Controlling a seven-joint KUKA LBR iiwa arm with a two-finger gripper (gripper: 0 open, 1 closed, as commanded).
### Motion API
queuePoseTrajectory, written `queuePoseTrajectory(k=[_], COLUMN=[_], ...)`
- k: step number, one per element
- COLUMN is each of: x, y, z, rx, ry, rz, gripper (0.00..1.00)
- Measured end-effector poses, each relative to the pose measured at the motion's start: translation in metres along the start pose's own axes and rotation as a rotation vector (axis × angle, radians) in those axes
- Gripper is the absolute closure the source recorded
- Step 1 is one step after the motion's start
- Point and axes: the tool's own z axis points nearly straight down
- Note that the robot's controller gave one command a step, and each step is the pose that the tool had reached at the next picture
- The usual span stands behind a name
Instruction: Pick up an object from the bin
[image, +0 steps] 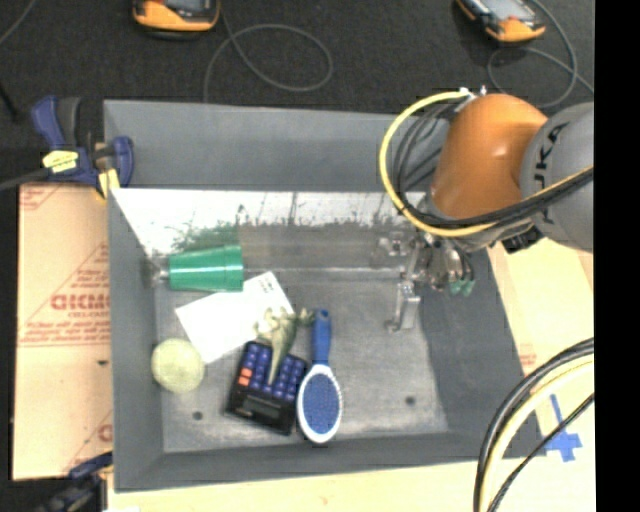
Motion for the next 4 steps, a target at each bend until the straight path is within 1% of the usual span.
queuePoseTrajectory(k=[1,2,3,4], x=[-0.002,-0.003,-0.007,-0.008], y=[0.000,0.026,0.058,0.082], z=[-0.005,0.041,0.049,0.048], rx=[0.001,0.001,0.000,0.001], ry=[-0.008,-0.011,-0.005,-0.008], rz=[-0.001,-0.117,-0.372,-0.495], gripper=[0.00,0.00,0.00,0.00])
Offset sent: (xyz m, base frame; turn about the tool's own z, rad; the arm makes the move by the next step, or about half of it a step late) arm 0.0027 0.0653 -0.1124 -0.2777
